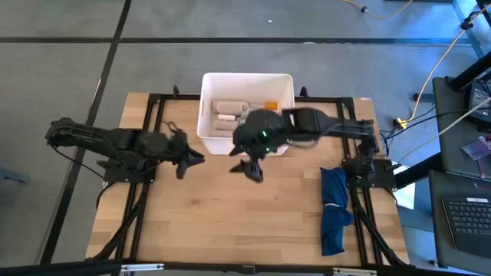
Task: Pick & place medical supplies in basket/bin
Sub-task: Return to Home Position
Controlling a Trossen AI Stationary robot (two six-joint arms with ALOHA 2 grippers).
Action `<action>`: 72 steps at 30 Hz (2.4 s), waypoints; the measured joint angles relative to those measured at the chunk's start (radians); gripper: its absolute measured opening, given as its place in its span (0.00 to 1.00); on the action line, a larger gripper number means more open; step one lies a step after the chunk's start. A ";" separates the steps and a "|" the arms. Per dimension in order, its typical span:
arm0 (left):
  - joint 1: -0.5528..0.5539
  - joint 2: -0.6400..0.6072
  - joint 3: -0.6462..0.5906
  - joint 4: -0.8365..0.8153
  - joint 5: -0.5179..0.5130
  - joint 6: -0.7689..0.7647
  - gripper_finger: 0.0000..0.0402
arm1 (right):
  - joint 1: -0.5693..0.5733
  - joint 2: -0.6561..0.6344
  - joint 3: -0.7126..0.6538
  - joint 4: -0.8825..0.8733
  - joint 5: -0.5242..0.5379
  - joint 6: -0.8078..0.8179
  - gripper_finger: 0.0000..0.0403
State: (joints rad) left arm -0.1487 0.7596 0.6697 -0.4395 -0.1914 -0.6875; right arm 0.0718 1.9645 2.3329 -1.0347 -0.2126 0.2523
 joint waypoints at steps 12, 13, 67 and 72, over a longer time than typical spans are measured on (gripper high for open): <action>-0.029 -0.415 0.000 0.088 -0.005 0.196 0.22 | 0.338 -0.103 0.000 0.145 0.446 0.019 0.69; -0.029 -0.453 0.000 0.072 -0.015 0.197 0.22 | 0.361 -0.108 0.000 0.157 0.456 0.013 0.69; 0.404 -0.752 -0.647 0.443 0.047 0.218 0.22 | 0.430 -1.297 -1.748 1.302 0.741 -0.007 0.69; 0.450 -0.747 -0.647 0.436 0.061 0.234 0.22 | 0.354 -1.357 -1.860 1.303 0.795 0.004 0.69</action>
State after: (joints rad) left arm 0.3013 0.0124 0.0223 -0.0035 -0.1306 -0.4539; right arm 0.4261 0.6071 0.4732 0.2683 0.5821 0.2559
